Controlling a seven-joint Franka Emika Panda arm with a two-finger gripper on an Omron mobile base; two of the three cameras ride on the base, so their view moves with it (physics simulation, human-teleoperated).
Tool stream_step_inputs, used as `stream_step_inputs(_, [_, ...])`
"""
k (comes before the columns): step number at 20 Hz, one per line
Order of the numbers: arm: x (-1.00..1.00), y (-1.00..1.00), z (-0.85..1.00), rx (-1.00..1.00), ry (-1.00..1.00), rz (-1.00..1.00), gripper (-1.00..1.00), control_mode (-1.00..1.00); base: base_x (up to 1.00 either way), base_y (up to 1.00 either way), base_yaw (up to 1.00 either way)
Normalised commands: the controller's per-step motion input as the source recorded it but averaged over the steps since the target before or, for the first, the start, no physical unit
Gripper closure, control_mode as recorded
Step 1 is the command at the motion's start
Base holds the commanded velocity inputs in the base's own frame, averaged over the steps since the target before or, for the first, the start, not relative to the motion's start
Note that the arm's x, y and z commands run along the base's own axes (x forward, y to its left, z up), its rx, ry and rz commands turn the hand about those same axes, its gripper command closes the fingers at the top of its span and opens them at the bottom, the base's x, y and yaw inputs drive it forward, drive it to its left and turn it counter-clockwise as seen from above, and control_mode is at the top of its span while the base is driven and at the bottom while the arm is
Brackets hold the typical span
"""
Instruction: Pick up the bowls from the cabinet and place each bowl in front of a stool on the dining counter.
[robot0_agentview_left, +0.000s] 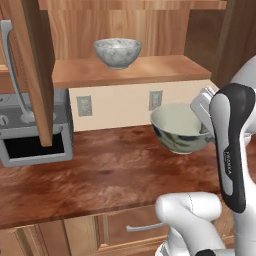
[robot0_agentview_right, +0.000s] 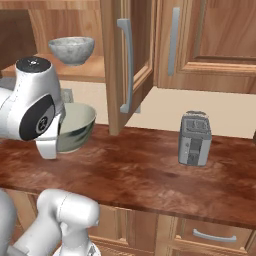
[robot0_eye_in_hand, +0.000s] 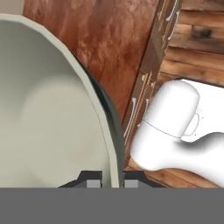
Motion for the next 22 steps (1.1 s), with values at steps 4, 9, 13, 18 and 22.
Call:
stream_step_inputs(4, [0.00, 0.00, 0.00, 0.00, 0.01, 0.00, 1.00, -1.00, 0.00, 0.00, 0.00])
stream_step_inputs(9, [0.00, 0.00, 0.00, 0.00, 0.00, 0.00, 1.00, 1.00, -0.32, 0.00, 0.06])
stream_step_inputs(13, [0.00, 0.00, 0.00, 0.00, 0.00, 0.00, 1.00, 1.00, -1.00, 0.09, 0.53])
stream_step_inputs(18, [0.00, 0.00, 0.00, 0.00, 0.00, 0.00, 1.00, 1.00, -0.75, 0.43, 0.84])
stream_step_inputs(22, [0.00, 0.00, 0.00, 0.00, 0.00, 0.00, 1.00, 1.00, -0.30, 0.53, 0.98])
